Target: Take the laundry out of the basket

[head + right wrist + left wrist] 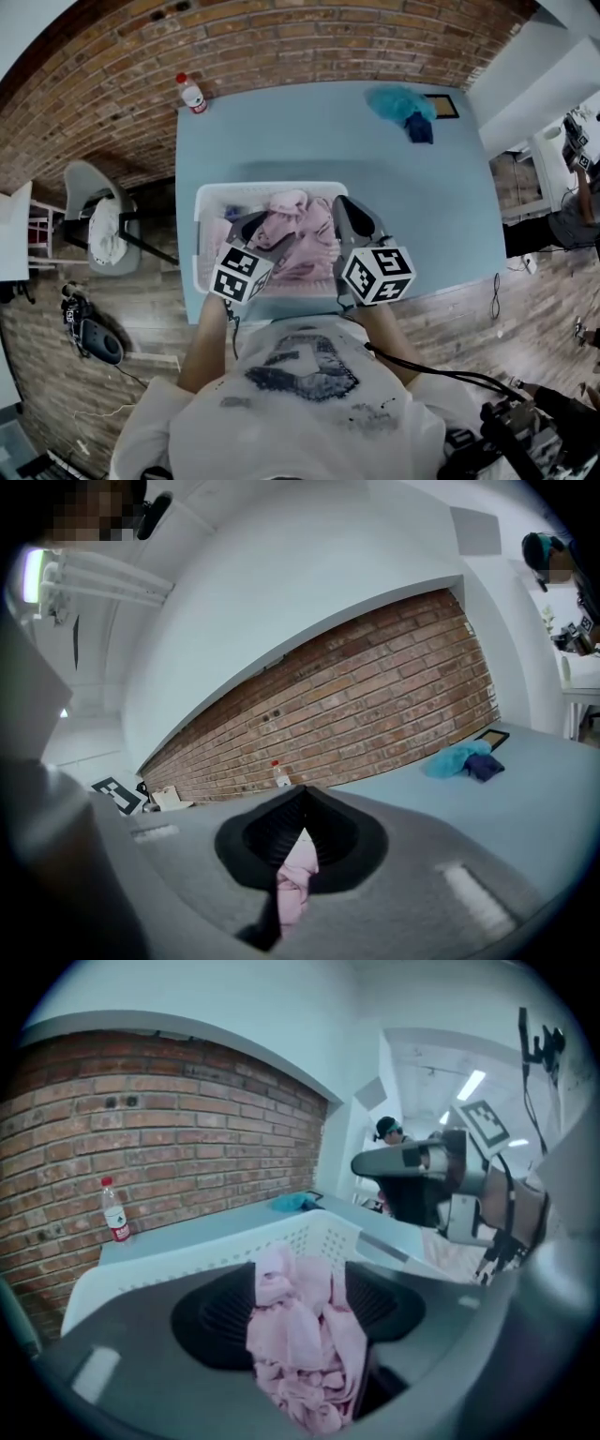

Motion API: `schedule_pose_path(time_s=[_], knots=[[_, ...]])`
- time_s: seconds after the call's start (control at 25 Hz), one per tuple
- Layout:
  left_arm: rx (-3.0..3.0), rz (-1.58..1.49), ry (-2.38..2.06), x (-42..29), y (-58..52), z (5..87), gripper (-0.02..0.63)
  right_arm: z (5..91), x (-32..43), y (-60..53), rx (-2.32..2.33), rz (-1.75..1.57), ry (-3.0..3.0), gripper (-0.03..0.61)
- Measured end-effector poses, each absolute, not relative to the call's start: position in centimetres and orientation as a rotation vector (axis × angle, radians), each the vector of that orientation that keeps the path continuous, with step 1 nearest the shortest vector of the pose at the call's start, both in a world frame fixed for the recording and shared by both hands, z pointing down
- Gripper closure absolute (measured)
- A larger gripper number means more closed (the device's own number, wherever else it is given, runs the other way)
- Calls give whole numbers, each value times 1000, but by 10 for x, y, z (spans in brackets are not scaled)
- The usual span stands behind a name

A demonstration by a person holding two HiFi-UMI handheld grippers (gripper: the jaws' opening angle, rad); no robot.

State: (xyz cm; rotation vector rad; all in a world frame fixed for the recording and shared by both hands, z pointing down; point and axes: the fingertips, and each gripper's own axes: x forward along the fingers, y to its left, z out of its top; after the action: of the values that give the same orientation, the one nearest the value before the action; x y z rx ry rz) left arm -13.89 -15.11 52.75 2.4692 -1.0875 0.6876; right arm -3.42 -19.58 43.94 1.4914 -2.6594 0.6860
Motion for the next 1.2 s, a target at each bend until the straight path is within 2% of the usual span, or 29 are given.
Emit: schedule_pose_path(time_s=[0.32, 0.4, 0.68, 0.88, 1.2], knots=[[2469, 675, -986, -121, -149, 537, 208, 440, -25, -195, 1515, 691, -2638, 581], [2442, 668, -981, -119, -151, 542, 141, 441, -22, -196, 1517, 696, -2633, 581], [2390, 796, -850, -113, -155, 585, 107, 447, -17, -198, 1524, 719, -2629, 581], [2352, 816, -767, -109, -153, 602, 57, 448, -12, -197, 1536, 726, -2621, 581], [2325, 967, -701, -105, -152, 635, 51, 451, -9, -196, 1536, 740, -2614, 581]])
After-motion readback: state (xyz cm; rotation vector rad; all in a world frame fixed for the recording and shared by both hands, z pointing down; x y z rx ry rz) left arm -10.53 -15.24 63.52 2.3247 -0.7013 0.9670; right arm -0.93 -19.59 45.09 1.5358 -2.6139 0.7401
